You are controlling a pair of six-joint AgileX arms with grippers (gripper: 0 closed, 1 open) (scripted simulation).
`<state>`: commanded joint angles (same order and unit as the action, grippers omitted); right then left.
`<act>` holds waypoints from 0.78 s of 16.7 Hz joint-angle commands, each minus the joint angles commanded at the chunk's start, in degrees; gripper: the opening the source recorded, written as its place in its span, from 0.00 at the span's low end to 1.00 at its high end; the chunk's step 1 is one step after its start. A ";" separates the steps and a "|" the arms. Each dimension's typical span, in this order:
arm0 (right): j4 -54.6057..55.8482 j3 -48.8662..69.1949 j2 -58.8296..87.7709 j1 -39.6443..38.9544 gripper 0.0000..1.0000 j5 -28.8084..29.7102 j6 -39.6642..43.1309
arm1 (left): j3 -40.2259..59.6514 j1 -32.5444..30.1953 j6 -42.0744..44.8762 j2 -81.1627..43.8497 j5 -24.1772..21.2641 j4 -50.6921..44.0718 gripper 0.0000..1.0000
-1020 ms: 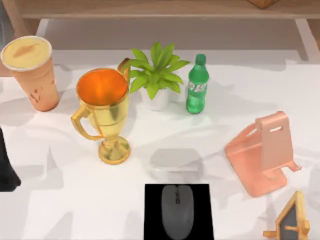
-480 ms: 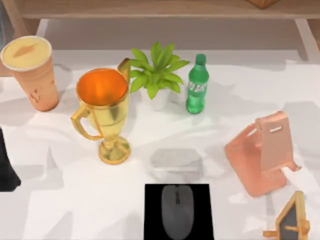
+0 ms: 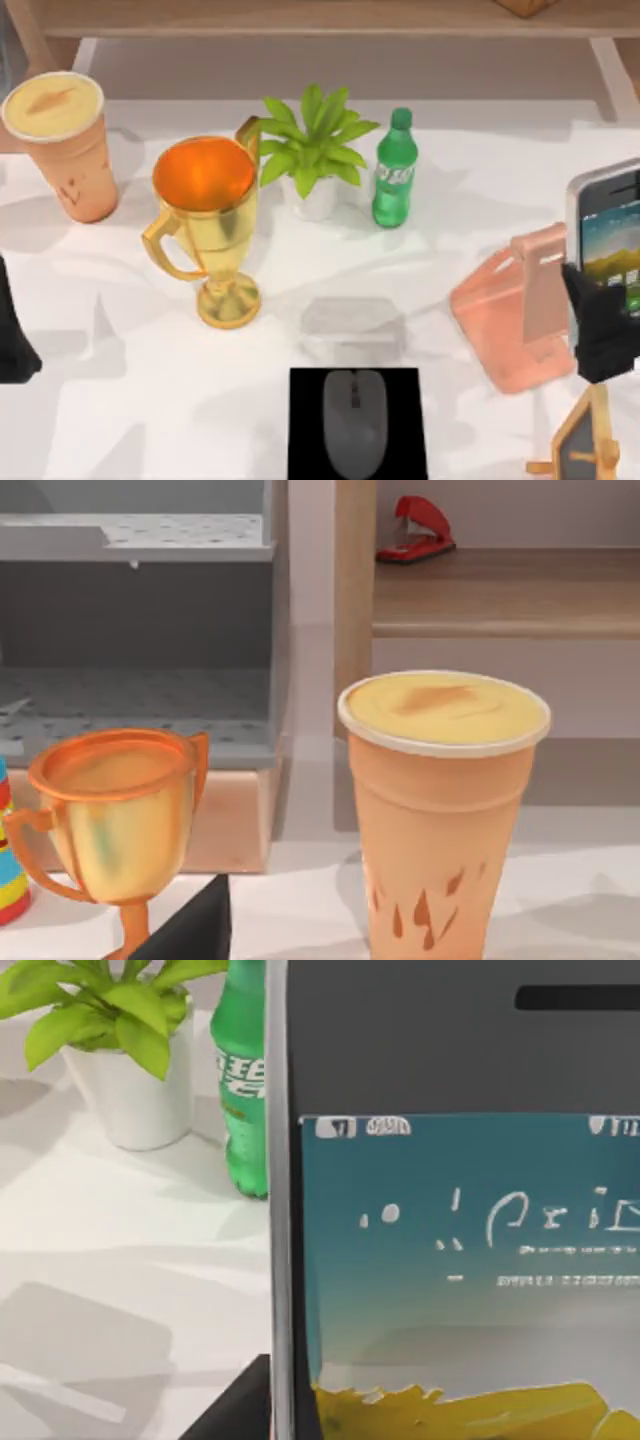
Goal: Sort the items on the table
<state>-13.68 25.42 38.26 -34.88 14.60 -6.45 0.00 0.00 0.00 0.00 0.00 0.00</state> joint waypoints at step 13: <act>8.06 -2.00 4.83 0.09 0.00 -0.76 -1.07 | 0.00 0.00 0.00 0.00 0.00 0.00 1.00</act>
<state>-5.62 23.42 43.09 -34.78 13.84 -7.52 0.00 0.00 0.00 0.00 0.00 0.00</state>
